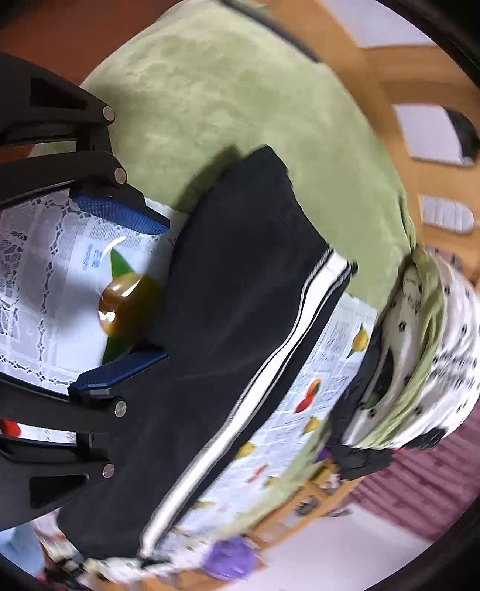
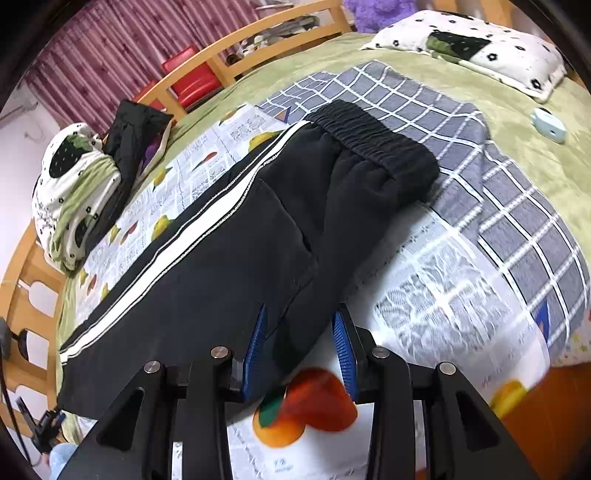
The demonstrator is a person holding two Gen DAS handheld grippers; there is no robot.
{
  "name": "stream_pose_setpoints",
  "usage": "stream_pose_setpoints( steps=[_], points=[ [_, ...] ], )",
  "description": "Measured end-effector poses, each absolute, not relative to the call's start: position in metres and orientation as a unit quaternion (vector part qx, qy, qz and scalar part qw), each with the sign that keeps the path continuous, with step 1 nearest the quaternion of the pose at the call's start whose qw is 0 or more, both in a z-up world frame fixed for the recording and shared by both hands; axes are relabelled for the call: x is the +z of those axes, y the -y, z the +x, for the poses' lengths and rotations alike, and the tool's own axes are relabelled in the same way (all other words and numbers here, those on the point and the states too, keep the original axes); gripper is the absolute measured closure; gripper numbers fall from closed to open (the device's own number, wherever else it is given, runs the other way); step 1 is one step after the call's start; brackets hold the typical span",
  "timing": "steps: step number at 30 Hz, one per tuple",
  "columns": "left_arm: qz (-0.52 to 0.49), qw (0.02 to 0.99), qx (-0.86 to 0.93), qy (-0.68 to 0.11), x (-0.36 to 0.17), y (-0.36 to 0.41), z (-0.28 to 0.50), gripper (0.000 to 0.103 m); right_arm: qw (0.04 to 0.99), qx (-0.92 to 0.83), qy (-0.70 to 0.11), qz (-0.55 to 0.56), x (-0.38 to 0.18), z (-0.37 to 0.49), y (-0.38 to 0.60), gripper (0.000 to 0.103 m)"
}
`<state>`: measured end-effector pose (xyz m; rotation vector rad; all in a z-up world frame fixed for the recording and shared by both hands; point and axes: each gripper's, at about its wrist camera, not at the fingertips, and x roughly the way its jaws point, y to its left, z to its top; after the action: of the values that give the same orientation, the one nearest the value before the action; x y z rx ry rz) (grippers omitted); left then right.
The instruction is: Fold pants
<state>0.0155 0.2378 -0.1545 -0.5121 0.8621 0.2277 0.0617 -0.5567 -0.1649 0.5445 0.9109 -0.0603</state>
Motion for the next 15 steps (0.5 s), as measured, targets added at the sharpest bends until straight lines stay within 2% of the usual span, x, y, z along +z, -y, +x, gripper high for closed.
stream_pose_setpoints(
  steps=[9, 11, 12, 13, 15],
  points=[
    [-0.368, 0.834, 0.143, -0.385, -0.199, -0.289, 0.038, 0.04, 0.854, -0.061, -0.442, 0.267, -0.159, 0.037, 0.544, 0.067],
    [-0.374, 0.835, 0.15, -0.374, -0.203, -0.296, 0.044, 0.043, 0.851, -0.071, -0.444, 0.272, -0.162, 0.036, 0.545, 0.066],
    [-0.366, 0.839, 0.158, -0.371, -0.201, -0.298, 0.048, 0.064, 0.849, -0.073, -0.445, 0.275, -0.164, 0.036, 0.547, 0.066],
    [-0.349, 0.845, 0.169, -0.368, -0.197, -0.3, 0.051, 0.091, 0.847, -0.076, -0.447, 0.278, -0.166, 0.037, 0.548, 0.066],
    [-0.332, 0.867, 0.169, -0.331, -0.178, -0.313, 0.044, 0.091, 0.845, -0.08, -0.45, 0.277, -0.169, 0.04, 0.548, 0.066]
  ],
)
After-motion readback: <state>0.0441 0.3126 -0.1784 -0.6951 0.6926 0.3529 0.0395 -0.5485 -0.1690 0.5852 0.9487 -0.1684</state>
